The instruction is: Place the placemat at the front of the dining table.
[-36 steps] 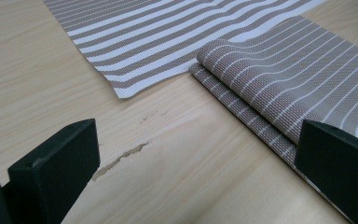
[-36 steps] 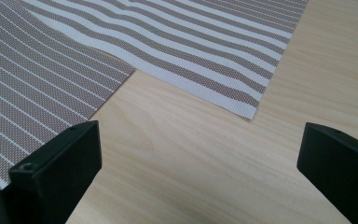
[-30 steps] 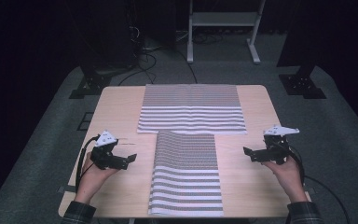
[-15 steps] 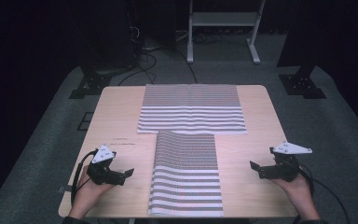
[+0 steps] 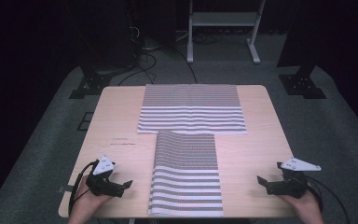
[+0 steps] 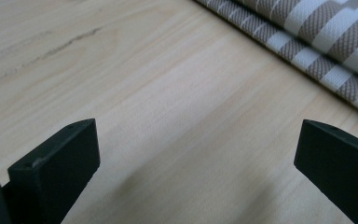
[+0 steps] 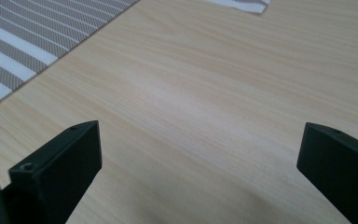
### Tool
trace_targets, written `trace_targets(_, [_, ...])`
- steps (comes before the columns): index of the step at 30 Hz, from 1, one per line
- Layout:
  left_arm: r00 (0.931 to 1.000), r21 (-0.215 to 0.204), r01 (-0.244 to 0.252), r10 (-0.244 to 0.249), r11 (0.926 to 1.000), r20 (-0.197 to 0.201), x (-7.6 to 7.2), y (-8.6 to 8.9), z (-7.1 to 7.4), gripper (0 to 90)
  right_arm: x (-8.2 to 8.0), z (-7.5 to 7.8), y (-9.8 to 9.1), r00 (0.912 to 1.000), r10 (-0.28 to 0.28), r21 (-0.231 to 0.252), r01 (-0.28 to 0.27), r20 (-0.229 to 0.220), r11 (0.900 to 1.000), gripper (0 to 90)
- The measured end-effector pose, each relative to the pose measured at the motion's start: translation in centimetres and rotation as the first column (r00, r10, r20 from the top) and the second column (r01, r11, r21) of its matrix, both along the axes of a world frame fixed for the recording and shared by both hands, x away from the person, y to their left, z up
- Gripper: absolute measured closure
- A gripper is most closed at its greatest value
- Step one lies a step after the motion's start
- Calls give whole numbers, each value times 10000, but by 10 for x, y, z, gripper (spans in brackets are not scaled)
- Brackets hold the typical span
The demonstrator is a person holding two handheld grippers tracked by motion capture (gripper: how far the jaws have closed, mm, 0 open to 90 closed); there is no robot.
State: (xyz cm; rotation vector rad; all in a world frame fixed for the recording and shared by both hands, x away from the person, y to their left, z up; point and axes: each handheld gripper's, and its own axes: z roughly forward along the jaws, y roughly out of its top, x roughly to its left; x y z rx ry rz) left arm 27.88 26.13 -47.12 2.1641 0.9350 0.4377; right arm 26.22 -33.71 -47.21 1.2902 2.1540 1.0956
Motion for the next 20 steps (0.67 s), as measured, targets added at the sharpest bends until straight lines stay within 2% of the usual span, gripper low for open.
trace_targets(5, [9998,475,114,-106,9988,-172,-3,0,-8,0,-5,-8,-6,9996,-46,-321,37,-296,9995,0])
trace_targets(7, [9995,444,144,-131,9989,-281,-4,1,-10,0,-6,-11,-8,9990,-40,-408,22,-439,9992,0])
trace_targets(13, [9995,152,171,-167,9997,-266,-5,7,-13,0,-7,-17,-8,9961,29,-727,-94,-882,9973,0])
trace_targets(17, [9996,134,120,-117,9998,-259,-5,7,-13,0,-7,-17,-6,9963,69,-906,-147,-852,9958,0])
trace_targets(20, [9995,140,-191,195,9997,-230,-6,8,-13,0,-7,-17,-6,9964,53,-960,-135,-851,9953,0])
